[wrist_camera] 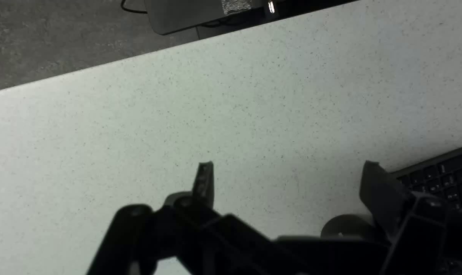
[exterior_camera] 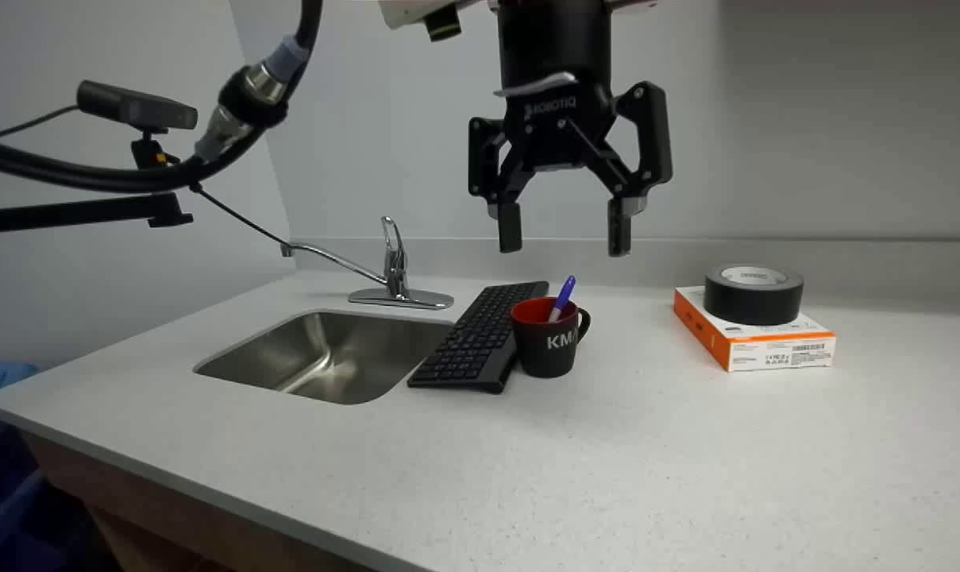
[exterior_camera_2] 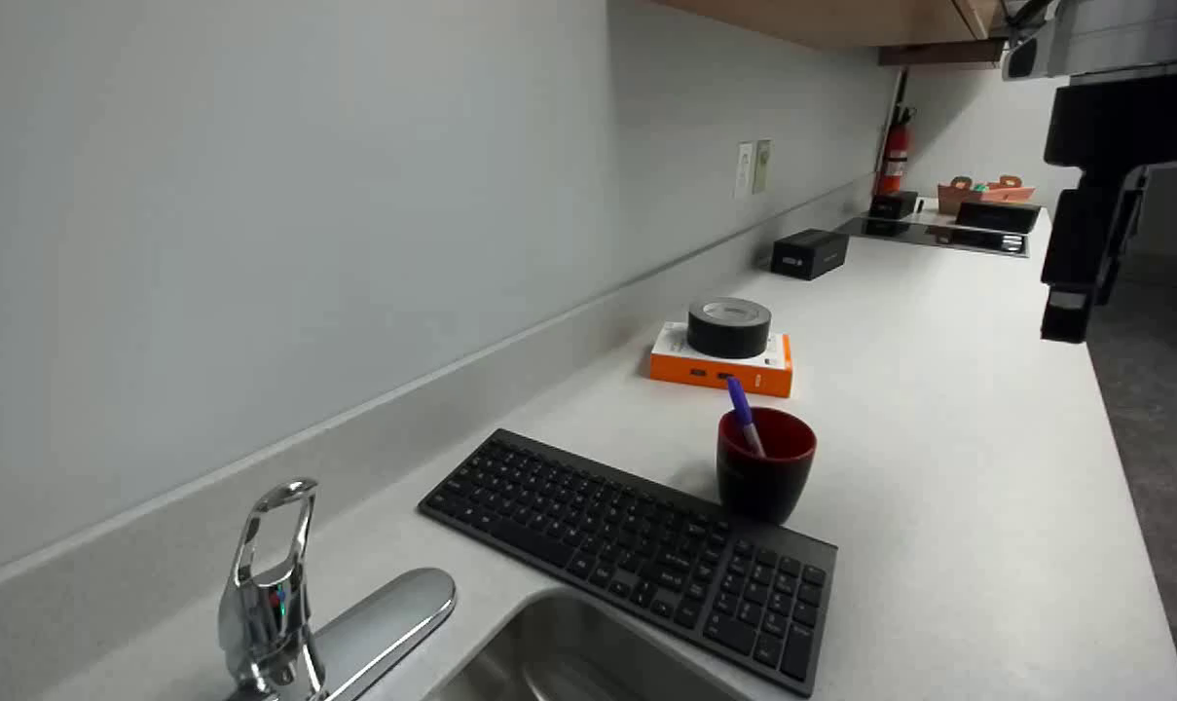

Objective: Remove the pen from the mug.

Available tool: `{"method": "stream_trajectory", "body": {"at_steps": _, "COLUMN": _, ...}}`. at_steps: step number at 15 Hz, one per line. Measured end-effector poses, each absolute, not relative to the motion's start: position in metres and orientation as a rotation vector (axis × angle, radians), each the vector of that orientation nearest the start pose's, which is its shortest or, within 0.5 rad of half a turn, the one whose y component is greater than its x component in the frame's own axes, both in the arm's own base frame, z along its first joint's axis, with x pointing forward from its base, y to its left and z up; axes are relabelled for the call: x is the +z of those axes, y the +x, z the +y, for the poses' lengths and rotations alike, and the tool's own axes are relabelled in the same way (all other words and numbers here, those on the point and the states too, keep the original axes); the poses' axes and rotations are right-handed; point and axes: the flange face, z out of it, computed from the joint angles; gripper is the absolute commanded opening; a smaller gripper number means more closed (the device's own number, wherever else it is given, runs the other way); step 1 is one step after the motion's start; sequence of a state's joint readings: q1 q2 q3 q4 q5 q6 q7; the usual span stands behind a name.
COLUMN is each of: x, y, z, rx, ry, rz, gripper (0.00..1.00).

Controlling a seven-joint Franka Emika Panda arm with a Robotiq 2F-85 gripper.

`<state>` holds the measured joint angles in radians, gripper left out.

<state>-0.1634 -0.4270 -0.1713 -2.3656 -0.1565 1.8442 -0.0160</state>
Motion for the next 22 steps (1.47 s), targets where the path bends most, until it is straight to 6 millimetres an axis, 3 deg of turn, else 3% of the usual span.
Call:
{"method": "stream_trajectory", "body": {"at_steps": 11, "x": 0.475, "y": 0.387, "z": -0.151, "rx": 0.152, "ry": -3.176, "rz": 0.398, "gripper": 1.00}}
{"method": "stream_trajectory", "body": {"at_steps": 14, "x": 0.467, "y": 0.408, "z": -0.153, "rx": 0.008, "ry": -3.178, "rz": 0.402, "gripper": 1.00}}
{"method": "stream_trajectory", "body": {"at_steps": 18, "x": 0.436, "y": 0.450, "z": -0.146, "rx": -0.180, "ry": -3.135, "rz": 0.411, "gripper": 1.00}}
{"method": "stream_trajectory", "body": {"at_steps": 22, "x": 0.406, "y": 0.483, "z": -0.129, "rx": -0.261, "ry": -3.112, "rz": 0.407, "gripper": 1.00}}
